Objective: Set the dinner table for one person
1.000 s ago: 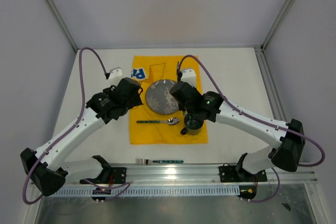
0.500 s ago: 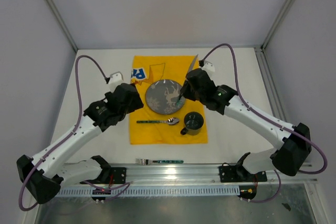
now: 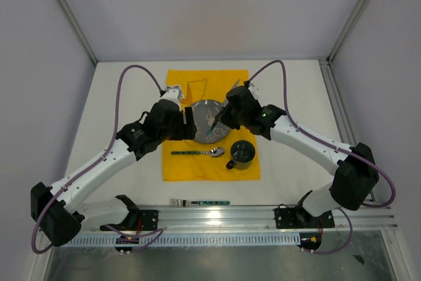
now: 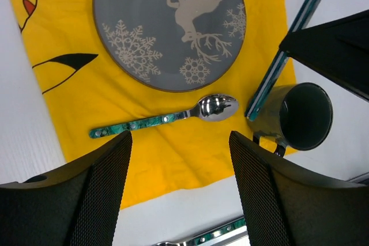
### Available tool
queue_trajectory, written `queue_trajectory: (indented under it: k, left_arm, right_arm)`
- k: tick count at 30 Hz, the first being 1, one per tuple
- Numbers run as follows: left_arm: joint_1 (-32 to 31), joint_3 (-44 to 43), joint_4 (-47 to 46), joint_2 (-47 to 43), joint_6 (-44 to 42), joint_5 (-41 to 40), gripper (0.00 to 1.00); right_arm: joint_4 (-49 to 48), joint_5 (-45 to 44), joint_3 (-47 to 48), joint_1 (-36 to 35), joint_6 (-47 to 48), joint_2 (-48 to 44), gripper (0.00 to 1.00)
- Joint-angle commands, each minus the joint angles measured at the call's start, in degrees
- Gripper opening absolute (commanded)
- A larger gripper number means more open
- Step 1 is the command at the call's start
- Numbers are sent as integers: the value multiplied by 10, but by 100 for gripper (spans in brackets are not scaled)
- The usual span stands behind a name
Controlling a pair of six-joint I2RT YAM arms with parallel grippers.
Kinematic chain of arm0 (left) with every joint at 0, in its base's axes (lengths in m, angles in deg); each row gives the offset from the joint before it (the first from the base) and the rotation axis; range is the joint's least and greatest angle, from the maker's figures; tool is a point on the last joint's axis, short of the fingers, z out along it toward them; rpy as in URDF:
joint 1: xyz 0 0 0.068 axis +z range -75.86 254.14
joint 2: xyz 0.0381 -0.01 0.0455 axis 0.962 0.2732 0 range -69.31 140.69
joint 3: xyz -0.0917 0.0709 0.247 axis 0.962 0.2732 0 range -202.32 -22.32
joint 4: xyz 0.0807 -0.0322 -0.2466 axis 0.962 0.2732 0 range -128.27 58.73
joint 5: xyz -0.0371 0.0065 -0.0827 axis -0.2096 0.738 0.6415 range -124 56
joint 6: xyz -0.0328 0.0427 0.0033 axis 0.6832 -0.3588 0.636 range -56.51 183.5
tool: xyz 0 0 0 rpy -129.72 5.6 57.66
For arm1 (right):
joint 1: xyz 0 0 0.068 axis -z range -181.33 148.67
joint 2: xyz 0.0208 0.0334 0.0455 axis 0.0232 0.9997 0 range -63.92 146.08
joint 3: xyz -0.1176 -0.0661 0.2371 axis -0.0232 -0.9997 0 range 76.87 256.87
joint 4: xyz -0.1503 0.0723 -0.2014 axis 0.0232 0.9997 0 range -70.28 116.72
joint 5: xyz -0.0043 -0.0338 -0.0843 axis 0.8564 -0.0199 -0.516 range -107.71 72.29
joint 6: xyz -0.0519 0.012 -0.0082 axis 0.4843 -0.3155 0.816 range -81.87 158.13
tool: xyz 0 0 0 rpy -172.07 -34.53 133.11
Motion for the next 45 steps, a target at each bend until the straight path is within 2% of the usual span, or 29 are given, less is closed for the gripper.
queue_trajectory:
  k: [1,9,19,30,37,45]
  left_arm:
    - [-2,-39,-32,13,-53,55,71]
    - [-39,-78,-40,75,-84,109,69]
    - [-59,-76,-46,116,-96,114,68]
    - [-60,-71,-41,109,-122,46,67]
    - [-60,-73,-38,108,-127,29,66]
    - [-60,-65,-41,115,-133,16,60]
  right_arm:
    - [-28,-11,15,3,-18,0,3]
    - [-26,-16,42,4,-16,31,3]
    - [-30,-8,48,24,-20,43,3]
    - [-44,62,45,36,-30,42,3]
    - [-47,100,31,35,-51,40,3]
    - [-46,159,32,35,-74,43,3]
